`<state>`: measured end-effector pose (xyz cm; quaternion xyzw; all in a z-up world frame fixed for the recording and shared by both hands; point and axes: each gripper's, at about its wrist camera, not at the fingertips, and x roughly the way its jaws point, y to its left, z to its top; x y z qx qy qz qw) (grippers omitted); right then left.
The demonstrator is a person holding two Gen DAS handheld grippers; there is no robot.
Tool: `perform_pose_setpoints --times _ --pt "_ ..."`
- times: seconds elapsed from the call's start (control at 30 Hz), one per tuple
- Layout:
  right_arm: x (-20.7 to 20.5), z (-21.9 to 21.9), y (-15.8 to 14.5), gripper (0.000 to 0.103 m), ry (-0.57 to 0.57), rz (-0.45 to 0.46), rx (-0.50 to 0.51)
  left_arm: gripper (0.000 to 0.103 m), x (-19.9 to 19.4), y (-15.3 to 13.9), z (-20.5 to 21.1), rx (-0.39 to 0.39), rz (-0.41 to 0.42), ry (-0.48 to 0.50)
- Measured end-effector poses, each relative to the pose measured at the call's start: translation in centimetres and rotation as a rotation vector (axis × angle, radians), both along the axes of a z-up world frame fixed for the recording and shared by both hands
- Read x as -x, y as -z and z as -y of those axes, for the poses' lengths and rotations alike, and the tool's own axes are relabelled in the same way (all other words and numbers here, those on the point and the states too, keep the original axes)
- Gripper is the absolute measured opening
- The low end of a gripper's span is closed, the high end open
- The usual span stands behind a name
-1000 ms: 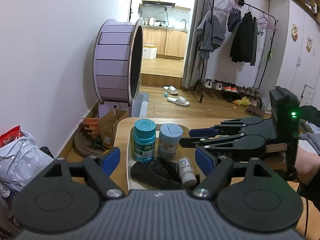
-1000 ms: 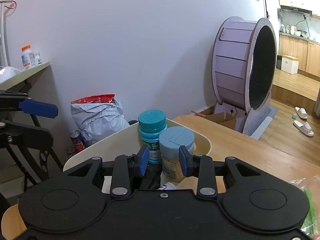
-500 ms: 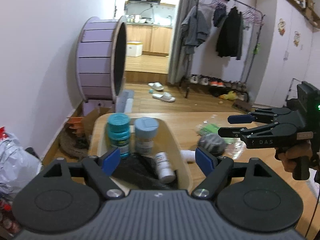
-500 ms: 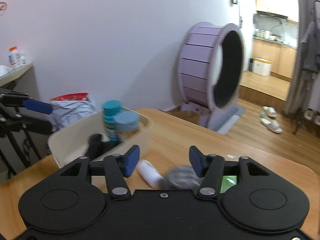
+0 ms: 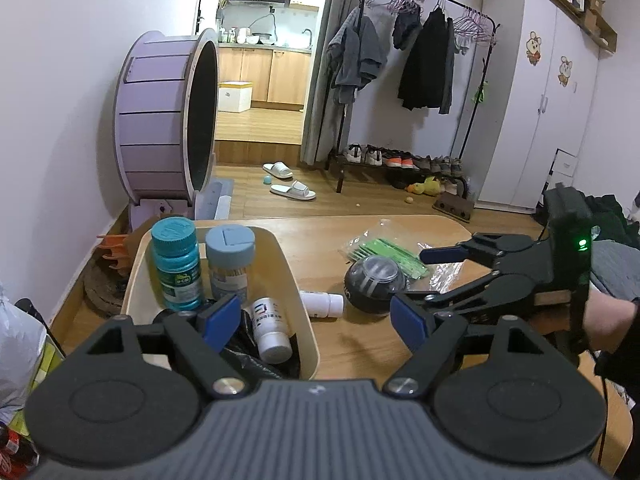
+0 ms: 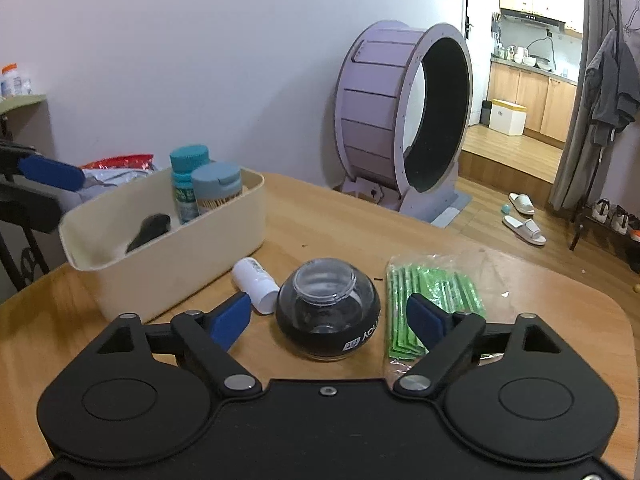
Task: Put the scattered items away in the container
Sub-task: 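Move the right tool to the black power ball and close on it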
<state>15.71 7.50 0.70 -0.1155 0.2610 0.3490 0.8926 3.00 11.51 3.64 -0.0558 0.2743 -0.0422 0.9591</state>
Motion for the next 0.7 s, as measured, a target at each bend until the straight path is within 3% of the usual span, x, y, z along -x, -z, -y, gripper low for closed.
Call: perform_pose_setpoints --times 0.2,0.3,0.53,0.6,0.67,0.7 --pt "-0.4 -0.1 1.3 0.084 0.013 0.018 -0.004 0.081 -0.2 0.4 -0.4 0.0 -0.007 -0.01" --pt "-0.5 0.1 1.6 0.09 0.016 0.027 -0.012 0.081 -0.2 0.4 -0.5 0.003 -0.008 -0.015" --pt "-1.0 -0.5 3.0 0.089 0.0 0.018 0.004 0.081 -0.2 0.4 -0.4 0.002 -0.008 -0.013" --pt "-1.2 -0.8 3.3 0.087 -0.007 0.015 0.012 0.081 -0.2 0.4 -0.4 0.001 -0.008 -0.013" --pt "-1.4 -0.9 3.4 0.071 -0.015 0.003 0.009 0.081 -0.3 0.4 -0.5 0.003 -0.008 -0.015" --pt "-1.5 -0.8 3.4 0.071 -0.016 -0.001 0.001 0.081 -0.3 0.4 -0.5 0.003 -0.009 -0.016"
